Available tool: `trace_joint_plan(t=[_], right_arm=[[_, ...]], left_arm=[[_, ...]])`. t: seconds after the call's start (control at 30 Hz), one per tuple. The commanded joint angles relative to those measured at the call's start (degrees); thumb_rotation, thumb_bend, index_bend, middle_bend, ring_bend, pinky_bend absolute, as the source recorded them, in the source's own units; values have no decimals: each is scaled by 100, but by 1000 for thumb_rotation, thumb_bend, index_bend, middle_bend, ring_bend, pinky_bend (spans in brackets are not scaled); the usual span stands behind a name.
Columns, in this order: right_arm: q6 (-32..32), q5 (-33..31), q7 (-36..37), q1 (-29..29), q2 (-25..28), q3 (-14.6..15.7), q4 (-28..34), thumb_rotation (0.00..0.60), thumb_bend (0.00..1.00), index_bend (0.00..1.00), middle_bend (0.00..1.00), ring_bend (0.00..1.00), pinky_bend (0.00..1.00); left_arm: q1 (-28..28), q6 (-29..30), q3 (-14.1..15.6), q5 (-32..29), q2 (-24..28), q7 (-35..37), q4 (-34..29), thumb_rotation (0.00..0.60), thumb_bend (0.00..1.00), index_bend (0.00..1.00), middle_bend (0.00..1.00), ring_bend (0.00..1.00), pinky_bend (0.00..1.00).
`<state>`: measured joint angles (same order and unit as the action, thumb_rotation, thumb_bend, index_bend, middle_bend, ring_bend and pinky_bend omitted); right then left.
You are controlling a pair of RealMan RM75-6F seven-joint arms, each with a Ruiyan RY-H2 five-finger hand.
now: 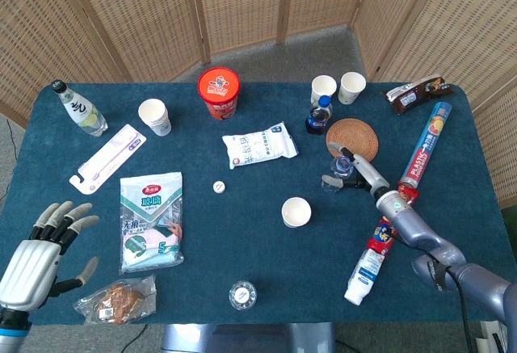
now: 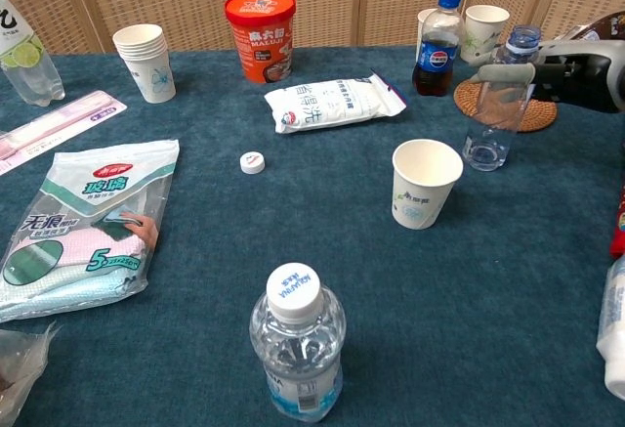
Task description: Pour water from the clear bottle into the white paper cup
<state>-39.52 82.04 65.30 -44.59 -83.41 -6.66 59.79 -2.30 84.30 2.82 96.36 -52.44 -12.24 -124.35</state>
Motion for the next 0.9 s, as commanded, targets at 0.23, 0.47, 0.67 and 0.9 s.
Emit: trace_joint_plan(t=[0.23, 0.47, 0.67, 0.9], right_arm=[[-59, 41, 5, 14, 65, -14, 68, 324, 78, 0, 0, 0, 0], [-82, 40, -31, -3, 178, -53, 205, 331, 77, 0, 0, 0, 0], [-58, -16, -72, -35, 266, -121, 293, 336, 75, 0, 0, 0, 0], [-54, -41, -95, -69, 421, -197, 460, 340, 75, 0, 0, 0, 0]], left_arm=[[9, 14, 4, 3, 3, -28, -19, 530, 416, 205, 162, 75, 0], [-8, -7, -5, -5, -19, -31, -12, 525, 416, 204, 161, 74, 0], [-8, 4, -9, -4, -20, -13, -1, 533, 416, 204, 161, 74, 0], [-7, 14, -6, 11, -29, 5, 15, 528, 416, 203, 160, 73, 0]])
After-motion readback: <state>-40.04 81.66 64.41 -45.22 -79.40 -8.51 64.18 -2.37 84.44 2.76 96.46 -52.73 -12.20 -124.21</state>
